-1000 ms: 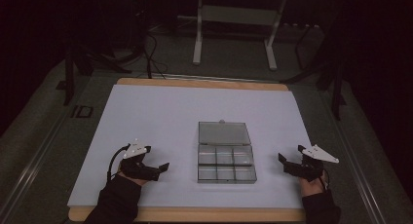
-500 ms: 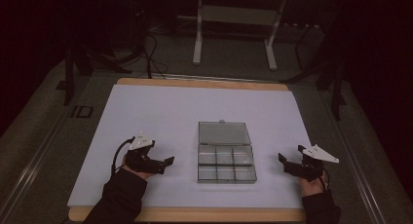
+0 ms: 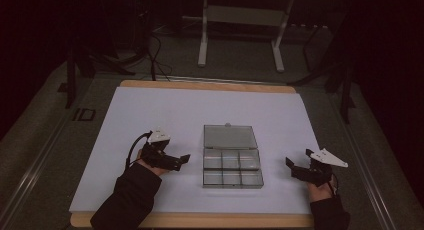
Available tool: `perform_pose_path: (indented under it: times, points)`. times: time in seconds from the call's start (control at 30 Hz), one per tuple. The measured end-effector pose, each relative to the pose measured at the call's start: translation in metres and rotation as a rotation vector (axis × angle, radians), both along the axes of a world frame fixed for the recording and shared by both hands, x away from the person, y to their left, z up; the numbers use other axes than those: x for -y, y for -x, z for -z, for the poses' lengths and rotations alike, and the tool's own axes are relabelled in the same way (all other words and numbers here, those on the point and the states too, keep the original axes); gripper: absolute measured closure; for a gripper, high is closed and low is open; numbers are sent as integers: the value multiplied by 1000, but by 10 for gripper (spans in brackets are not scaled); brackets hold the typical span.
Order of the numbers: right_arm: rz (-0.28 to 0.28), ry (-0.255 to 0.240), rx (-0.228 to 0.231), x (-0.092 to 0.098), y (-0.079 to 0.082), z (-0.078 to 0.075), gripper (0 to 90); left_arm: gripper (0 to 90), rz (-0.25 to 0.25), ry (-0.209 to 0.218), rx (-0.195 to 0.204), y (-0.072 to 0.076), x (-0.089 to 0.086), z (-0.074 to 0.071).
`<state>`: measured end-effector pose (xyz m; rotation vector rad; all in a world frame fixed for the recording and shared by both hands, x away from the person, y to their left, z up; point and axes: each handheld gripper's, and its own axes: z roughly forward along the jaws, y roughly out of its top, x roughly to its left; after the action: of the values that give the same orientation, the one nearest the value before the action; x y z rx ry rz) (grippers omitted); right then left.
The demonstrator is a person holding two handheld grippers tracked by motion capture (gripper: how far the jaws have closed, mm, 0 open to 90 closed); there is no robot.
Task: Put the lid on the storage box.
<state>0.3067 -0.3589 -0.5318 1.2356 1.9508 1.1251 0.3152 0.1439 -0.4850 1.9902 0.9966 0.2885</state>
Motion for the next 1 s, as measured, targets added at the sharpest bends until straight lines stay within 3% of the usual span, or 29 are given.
perform_pose_path:
  times: [0.57,0.9,1.0]
  points:
    - [-6,-2,6,0,0,0,103,11,41,0,-61,-40,40,-1]
    - [-10,3,5,0,1,0,103,21,27,4,-78,-60,58,-2]
    - [-11,4,5,-1,1,0,103,21,21,12,-112,-70,65,1]
